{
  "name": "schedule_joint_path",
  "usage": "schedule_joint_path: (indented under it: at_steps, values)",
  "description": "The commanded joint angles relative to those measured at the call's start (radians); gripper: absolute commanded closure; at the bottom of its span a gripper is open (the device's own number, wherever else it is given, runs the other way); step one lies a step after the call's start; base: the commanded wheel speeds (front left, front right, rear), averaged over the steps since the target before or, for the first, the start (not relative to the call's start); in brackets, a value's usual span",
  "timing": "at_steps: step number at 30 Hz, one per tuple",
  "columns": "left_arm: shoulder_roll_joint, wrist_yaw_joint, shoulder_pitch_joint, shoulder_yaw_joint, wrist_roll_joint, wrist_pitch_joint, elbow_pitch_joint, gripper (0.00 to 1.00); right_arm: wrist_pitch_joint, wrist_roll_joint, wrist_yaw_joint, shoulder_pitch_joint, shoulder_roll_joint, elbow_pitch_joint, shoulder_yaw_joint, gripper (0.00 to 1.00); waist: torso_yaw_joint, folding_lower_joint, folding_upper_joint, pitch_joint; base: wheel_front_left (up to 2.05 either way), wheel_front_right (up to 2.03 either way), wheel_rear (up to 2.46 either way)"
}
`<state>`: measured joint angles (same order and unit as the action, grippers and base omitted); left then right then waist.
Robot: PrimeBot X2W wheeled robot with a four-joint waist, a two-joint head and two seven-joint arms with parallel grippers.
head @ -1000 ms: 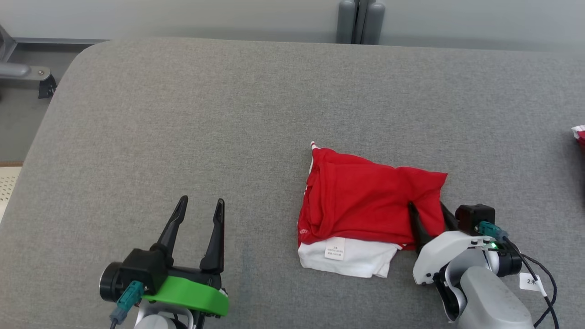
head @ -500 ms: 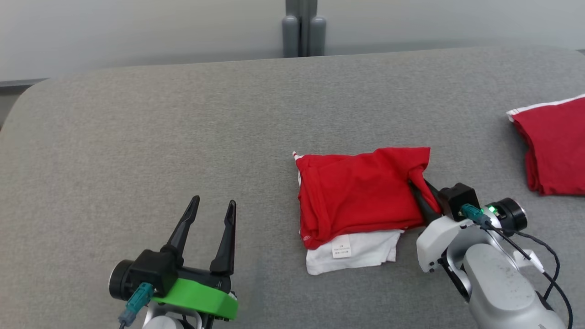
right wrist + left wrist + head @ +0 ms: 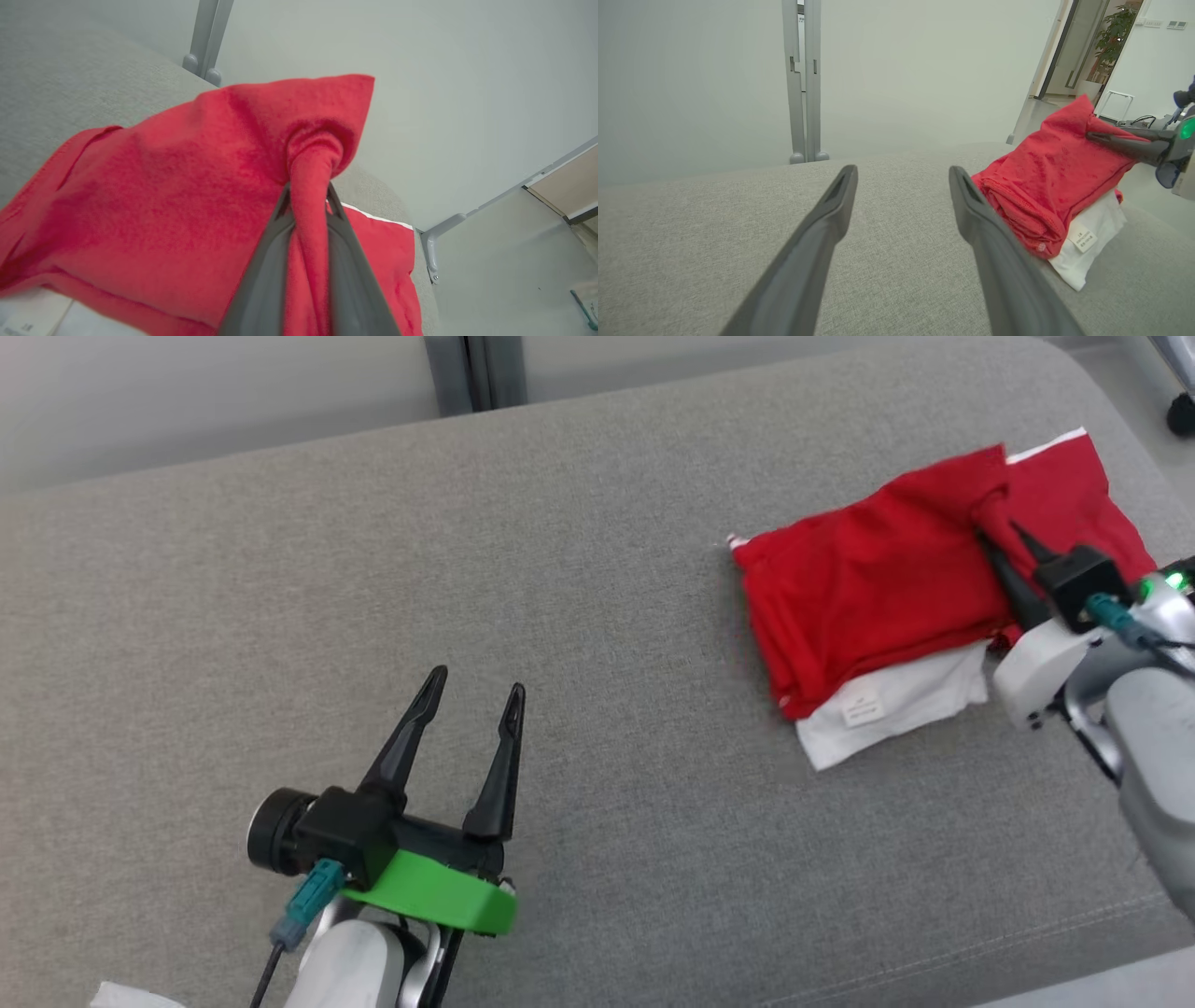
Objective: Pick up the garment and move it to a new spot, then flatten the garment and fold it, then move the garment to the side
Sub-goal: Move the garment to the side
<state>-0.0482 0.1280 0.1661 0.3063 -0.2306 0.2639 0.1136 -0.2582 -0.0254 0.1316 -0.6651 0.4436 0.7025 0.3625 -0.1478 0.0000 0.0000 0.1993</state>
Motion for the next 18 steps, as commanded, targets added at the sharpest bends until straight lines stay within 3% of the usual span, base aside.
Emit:
schedule_joint_path:
  at_steps: [1, 12, 18]
  values:
    - [-0.005, 0.004, 0.034, 0.01, 0.014, 0.0, 0.0, 0.0, -0.003, -0.01, -0.002, -0.033, 0.032, 0.01, -0.008, 1.0, -0.033, 0.0, 0.0, 0.096, 0.0, 0.0, 0.0]
    - [-0.035, 0.003, 0.123, 0.039, 0.023, 0.0, -0.022, 0.0, -0.006, 0.022, -0.002, -0.192, 0.152, 0.116, -0.11, 1.0, 0.007, 0.0, 0.0, 0.243, 0.0, 0.0, 0.0]
    - [-0.042, 0.003, 0.147, 0.039, 0.022, 0.0, -0.026, 0.0, -0.006, 0.07, -0.002, -0.228, 0.219, 0.211, -0.221, 1.0, 0.04, 0.0, 0.0, 0.285, 0.0, 0.0, 0.0]
